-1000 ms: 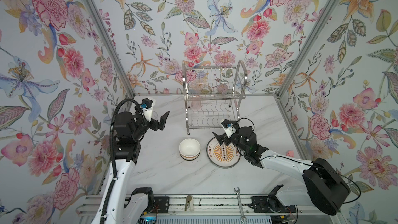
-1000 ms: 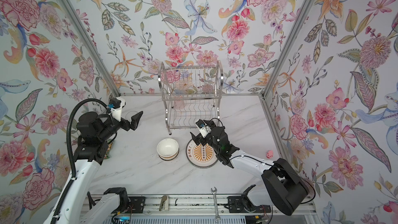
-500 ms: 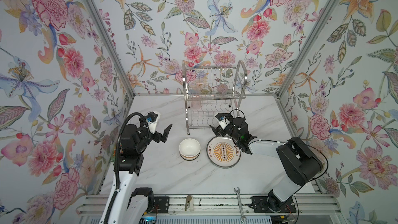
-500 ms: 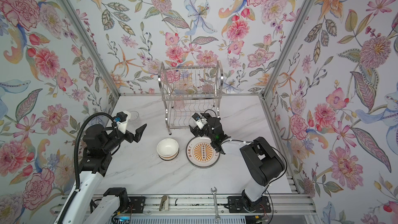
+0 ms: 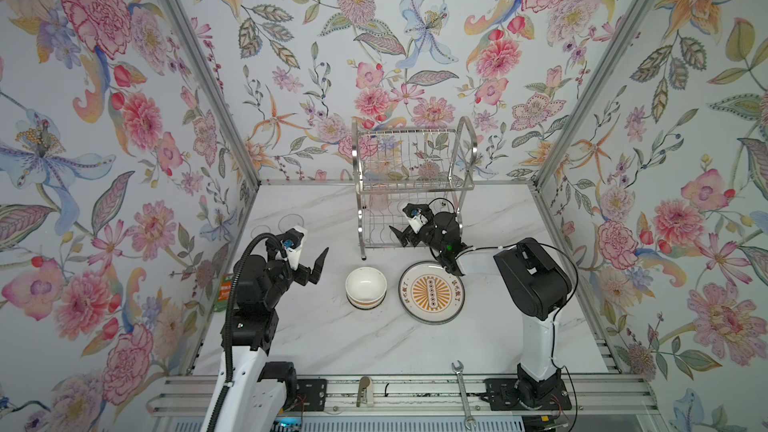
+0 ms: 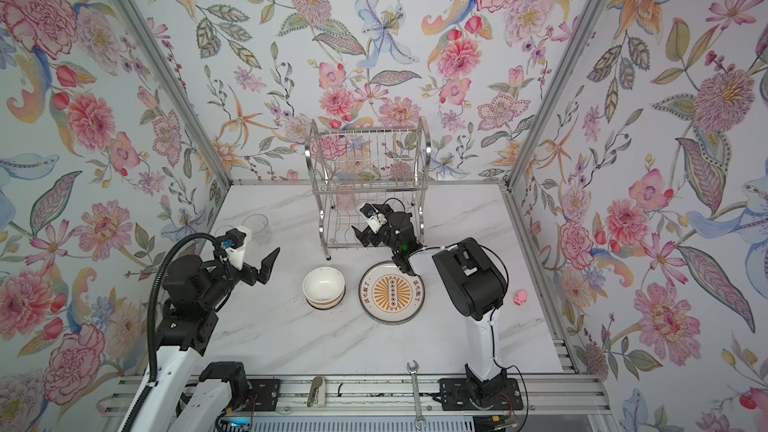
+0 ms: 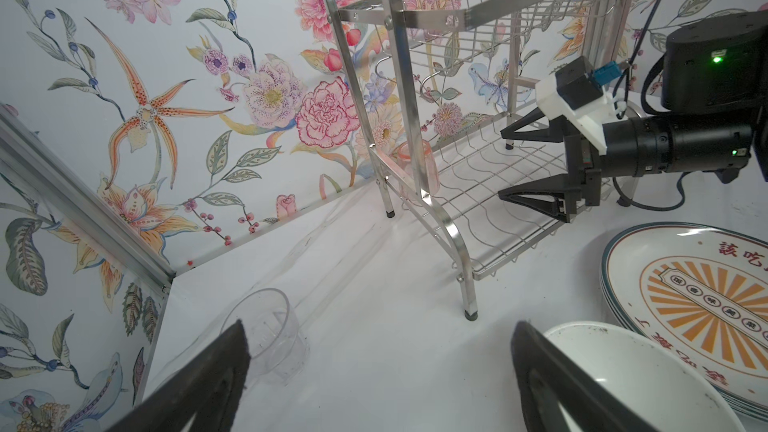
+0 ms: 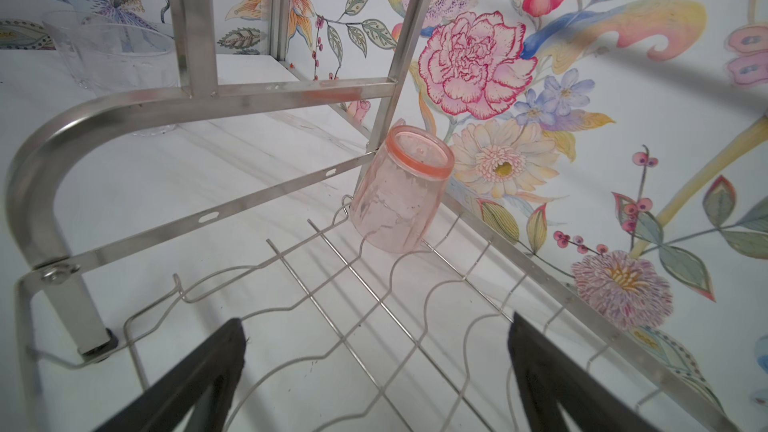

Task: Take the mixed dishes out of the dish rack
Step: 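Pull the left gripper back while the right gripper reaches to the pink glass, then close the right gripper around the pink glass in the rack's lower tier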

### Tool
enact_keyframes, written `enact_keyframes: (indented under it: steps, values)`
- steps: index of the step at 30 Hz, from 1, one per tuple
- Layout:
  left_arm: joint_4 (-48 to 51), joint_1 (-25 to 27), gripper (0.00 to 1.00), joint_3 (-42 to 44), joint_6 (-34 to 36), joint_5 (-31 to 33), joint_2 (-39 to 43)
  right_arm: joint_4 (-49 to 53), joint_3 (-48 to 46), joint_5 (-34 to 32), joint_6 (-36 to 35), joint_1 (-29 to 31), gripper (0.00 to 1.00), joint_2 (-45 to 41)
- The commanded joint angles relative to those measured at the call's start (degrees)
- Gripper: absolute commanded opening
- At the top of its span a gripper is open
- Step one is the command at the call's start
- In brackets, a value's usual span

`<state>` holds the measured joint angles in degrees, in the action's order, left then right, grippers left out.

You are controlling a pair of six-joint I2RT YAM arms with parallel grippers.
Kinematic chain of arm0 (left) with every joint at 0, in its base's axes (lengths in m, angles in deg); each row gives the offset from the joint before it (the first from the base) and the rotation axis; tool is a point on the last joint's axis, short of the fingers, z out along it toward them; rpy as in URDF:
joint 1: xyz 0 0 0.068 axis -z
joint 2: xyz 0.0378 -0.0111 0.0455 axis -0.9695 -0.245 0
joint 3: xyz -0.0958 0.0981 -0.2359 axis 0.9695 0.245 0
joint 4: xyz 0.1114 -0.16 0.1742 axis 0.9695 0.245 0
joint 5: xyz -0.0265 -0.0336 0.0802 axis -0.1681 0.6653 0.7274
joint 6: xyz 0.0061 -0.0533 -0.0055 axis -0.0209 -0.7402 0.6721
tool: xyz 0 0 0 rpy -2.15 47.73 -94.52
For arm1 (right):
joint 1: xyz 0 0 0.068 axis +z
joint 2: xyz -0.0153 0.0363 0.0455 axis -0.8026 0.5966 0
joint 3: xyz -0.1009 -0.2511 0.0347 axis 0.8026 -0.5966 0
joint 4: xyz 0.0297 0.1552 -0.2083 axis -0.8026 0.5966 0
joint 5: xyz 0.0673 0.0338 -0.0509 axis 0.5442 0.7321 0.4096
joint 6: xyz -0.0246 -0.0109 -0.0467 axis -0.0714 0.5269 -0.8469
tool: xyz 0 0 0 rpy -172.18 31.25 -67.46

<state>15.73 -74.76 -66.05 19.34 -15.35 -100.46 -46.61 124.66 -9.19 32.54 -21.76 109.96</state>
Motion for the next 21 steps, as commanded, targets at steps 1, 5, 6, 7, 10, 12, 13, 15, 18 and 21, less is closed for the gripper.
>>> enact_keyframes:
  steps: [1,5,6,7,10,12,13,15,18,21]
  values:
    - [2.13,0.46,0.99,-0.01,2.68,0.59,-0.95,-2.25,4.82,2.74,1.33,0.03,0.99,3.71]
    - [2.13,0.43,0.99,-0.26,4.26,0.64,-1.77,-0.01,11.58,3.25,1.14,-0.15,0.99,8.36]
    - [1.69,0.35,0.99,-0.14,4.56,0.62,-2.07,0.52,13.29,3.37,0.99,-0.15,0.99,9.44]
    - [1.41,0.44,0.99,-0.32,4.8,0.46,-2.47,1.11,14.98,3.29,0.94,-0.15,0.99,10.51]
    - [1.39,0.45,0.99,-0.95,5.23,-0.08,-4.04,3.02,19.37,3.22,0.52,-0.37,0.99,13.36]
    - [2.12,0.45,0.99,-1.7,5.77,-0.61,-4.96,3.59,22.09,3.31,0.15,-0.47,0.99,15.41]
    - [2.54,0.43,0.99,-2.06,6.02,-0.74,-5.27,3.75,23.0,3.28,0.17,-0.44,0.99,16.11]
    - [2.94,0.44,0.99,-2.41,6.56,-0.97,-5.53,4.45,25.28,3.45,0.18,-0.43,0.99,17.72]
    - [3.01,0.44,0.99,-2.56,6.88,-1.22,-5.55,5.66,28.13,3.92,-0.04,-0.44,0.99,19.69]
    - [3.43,0.43,0.99,-2.32,7.04,-1.32,-5.32,7.22,30.85,4.29,-0.24,-0.41,0.99,21.56]
